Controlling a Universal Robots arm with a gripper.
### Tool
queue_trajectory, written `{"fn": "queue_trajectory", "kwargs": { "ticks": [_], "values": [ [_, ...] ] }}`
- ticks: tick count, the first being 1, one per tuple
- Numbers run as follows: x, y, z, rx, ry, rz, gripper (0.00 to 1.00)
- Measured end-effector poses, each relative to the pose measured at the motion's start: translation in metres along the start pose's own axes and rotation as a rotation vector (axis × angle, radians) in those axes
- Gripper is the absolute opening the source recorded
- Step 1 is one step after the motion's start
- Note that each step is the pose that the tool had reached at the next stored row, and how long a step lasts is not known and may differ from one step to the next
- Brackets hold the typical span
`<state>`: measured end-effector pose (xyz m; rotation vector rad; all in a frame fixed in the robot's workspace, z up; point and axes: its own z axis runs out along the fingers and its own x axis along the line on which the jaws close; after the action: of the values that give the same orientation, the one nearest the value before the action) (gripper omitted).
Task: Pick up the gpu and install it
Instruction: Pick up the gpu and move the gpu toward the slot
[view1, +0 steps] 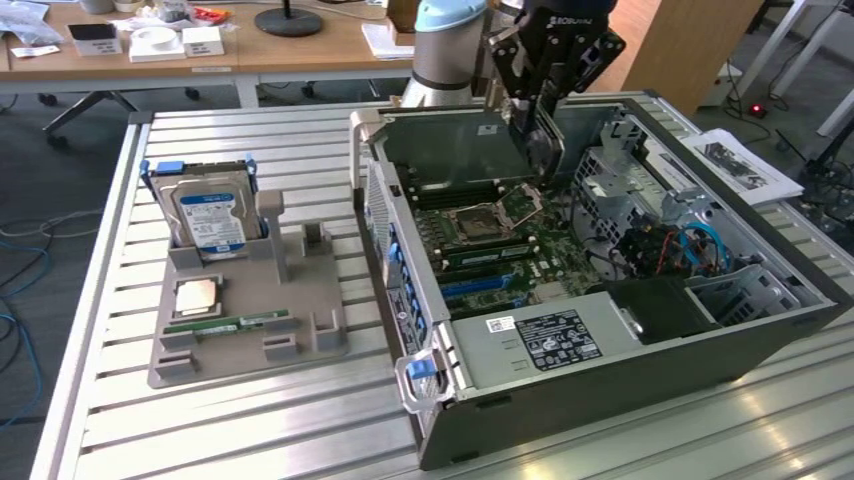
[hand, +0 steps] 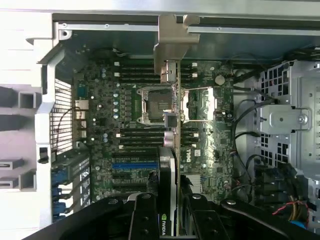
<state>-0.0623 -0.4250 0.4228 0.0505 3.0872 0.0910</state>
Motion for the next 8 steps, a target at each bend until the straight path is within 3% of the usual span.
{"fn": "queue_trajectory", "kwargs": {
  "ticks": [8],
  "values": [
    [-0.029, 0.0009, 0.0015, 0.0, 0.0, 0.0, 0.27]
  ]
}}
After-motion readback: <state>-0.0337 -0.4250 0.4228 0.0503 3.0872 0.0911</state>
